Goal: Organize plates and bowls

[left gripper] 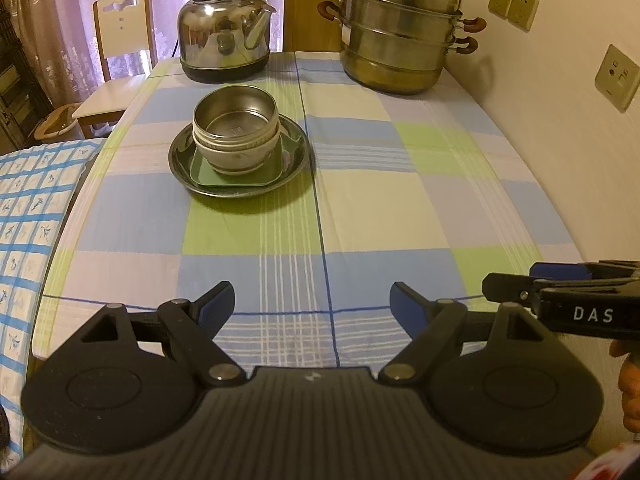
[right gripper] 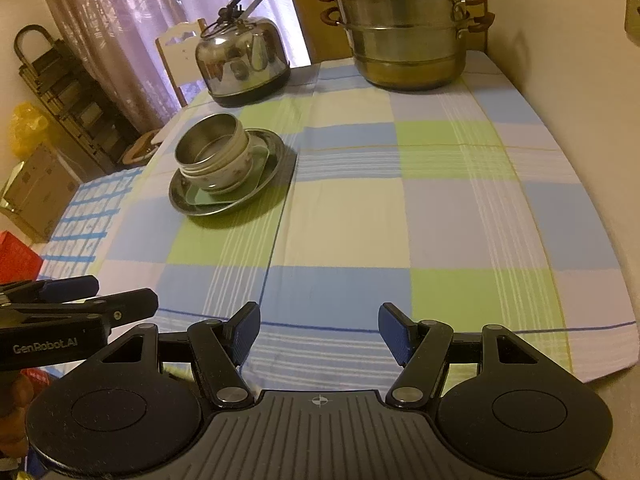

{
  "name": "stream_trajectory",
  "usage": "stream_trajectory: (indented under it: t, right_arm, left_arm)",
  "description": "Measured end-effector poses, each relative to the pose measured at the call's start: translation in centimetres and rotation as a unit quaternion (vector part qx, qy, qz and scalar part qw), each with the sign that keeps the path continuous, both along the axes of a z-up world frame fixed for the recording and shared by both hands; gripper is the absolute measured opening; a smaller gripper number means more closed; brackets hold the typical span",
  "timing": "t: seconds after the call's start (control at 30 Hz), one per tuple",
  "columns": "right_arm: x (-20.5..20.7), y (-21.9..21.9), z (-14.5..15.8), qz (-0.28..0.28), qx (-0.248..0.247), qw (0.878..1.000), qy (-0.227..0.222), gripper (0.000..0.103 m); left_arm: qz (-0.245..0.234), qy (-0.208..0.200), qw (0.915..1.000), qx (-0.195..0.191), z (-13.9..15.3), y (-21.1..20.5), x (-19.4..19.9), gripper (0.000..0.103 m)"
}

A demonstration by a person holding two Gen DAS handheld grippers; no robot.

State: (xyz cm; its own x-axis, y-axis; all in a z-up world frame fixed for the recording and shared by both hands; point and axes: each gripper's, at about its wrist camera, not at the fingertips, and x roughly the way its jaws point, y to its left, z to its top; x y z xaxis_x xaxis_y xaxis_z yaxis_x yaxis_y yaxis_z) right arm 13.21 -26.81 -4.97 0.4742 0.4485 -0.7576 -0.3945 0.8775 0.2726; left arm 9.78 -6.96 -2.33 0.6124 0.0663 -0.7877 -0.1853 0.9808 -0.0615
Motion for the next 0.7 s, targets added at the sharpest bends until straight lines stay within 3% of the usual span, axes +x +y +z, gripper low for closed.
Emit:
stream_trajectory:
  t: [0.7]
  right_arm:
    - [-1.0, -1.6, 0.2, 0.003, 0.003, 1.000, -0.006, 0.066]
  left_arm:
    - [-0.007, -0.005, 1.0000, 0.003, 0.1, -2.1, -0.9, 0.084]
